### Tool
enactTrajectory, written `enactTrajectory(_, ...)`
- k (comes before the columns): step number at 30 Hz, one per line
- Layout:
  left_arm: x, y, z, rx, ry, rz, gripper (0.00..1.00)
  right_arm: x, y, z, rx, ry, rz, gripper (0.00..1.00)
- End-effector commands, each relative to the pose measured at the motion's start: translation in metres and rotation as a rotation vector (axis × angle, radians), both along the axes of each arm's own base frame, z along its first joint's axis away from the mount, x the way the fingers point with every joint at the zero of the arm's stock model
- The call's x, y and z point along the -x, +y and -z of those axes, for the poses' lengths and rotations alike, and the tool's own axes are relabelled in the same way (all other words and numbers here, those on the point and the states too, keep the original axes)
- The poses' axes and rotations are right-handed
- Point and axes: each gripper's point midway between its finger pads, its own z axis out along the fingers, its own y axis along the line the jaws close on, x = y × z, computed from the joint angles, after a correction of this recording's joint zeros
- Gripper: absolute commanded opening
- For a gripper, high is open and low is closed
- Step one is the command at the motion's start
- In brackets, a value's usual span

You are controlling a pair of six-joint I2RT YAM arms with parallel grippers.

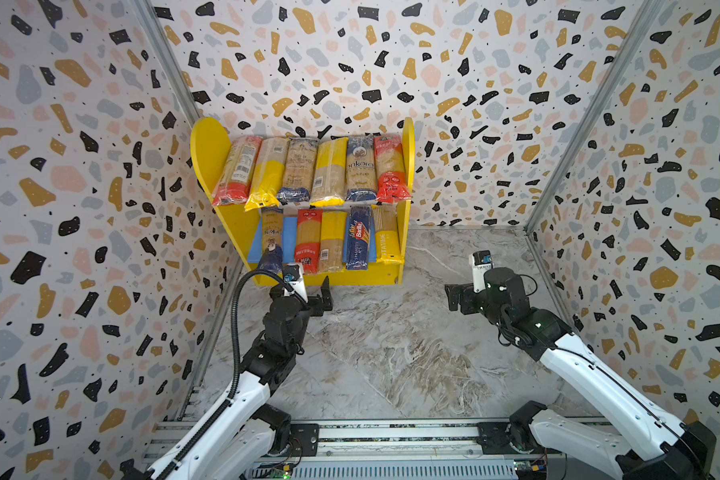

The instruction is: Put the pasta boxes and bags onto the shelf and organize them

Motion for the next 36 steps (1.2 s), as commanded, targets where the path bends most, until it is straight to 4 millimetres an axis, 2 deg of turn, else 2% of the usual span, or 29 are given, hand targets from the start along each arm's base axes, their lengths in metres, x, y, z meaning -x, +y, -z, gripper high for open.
enactTrajectory(1,0.005,0.002,0.007,0.019,-0.019,-0.067,1.00,0.000,-0.010,-0.009,0.026,-0.150,0.053,0.99)
enactTrajectory(5,0.010,-0.002,0.038,-0.065,0.040,-0.113,1.00,0.001,-0.023,0.009,0.068,-0.182,0.100,0.99)
enactTrajectory(10,0.014,0.009,0.066,-0.056,0.039,-0.170,1.00,-0.007,-0.033,0.040,0.159,-0.160,0.151,0.99)
enactTrajectory(16,0.014,0.021,0.068,-0.113,0.016,-0.234,1.00,-0.022,-0.032,0.063,0.193,-0.206,0.187,0.99)
enactTrajectory(19,0.016,0.043,0.063,-0.185,-0.005,-0.363,0.99,-0.029,-0.037,0.073,0.219,-0.245,0.227,0.99)
enactTrajectory(23,0.017,0.060,0.059,-0.191,-0.048,-0.421,0.99,-0.039,-0.040,0.079,0.186,-0.277,0.246,0.99)
enactTrajectory(26,0.016,0.082,0.065,-0.190,-0.063,-0.491,0.99,-0.049,-0.049,0.072,0.164,-0.322,0.283,0.99)
enactTrajectory(30,0.013,0.111,0.075,-0.118,-0.087,-0.542,0.99,-0.063,-0.066,0.066,0.155,-0.363,0.323,0.99)
enactTrajectory(36,0.008,0.129,0.084,-0.066,-0.108,-0.549,1.00,-0.077,-0.099,0.063,0.185,-0.397,0.379,0.99)
